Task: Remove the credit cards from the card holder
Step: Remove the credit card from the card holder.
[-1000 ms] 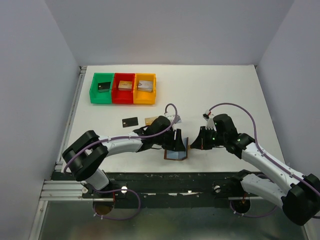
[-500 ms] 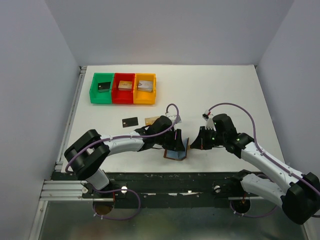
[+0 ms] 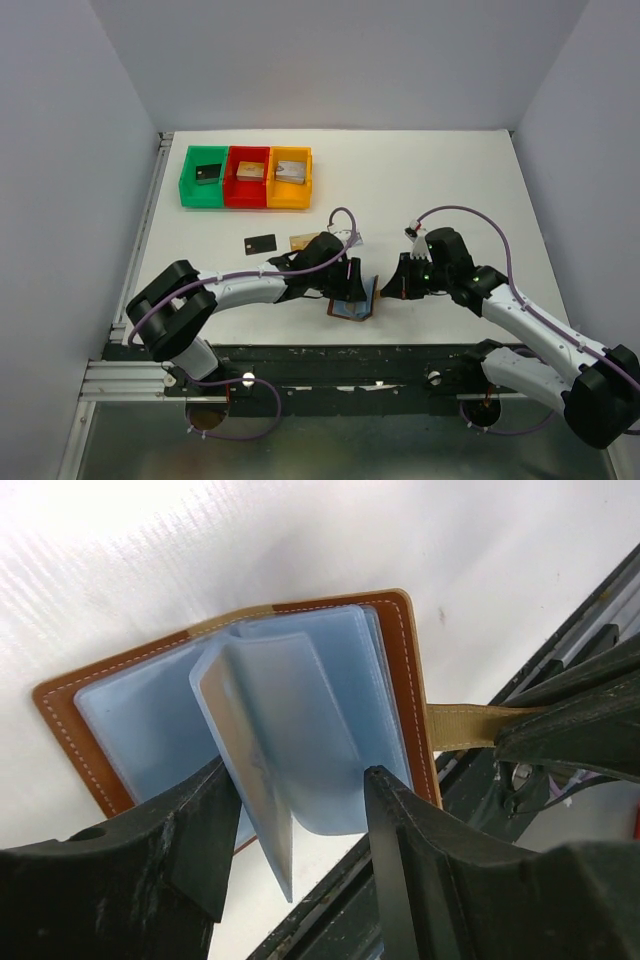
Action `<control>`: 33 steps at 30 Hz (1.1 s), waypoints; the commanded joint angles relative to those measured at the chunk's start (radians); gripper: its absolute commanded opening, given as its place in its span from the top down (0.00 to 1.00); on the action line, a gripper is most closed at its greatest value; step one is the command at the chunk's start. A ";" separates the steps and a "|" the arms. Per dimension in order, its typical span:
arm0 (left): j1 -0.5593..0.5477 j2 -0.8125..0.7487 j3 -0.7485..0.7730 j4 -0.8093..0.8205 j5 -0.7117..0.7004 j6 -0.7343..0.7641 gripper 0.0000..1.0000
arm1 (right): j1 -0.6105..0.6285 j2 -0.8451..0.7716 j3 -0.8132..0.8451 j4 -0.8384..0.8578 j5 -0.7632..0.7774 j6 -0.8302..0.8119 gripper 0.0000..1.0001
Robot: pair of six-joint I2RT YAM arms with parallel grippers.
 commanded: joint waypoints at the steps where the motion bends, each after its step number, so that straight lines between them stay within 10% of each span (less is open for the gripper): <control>1: -0.004 -0.049 -0.005 -0.037 -0.072 0.023 0.39 | 0.005 0.003 -0.002 -0.002 0.023 -0.022 1.00; 29: -0.005 -0.108 -0.029 -0.088 -0.141 0.031 0.51 | 0.003 0.016 -0.002 -0.125 0.194 0.039 0.99; 33: -0.005 -0.110 -0.022 -0.092 -0.142 0.032 0.51 | 0.005 0.017 0.016 -0.163 0.227 0.050 0.82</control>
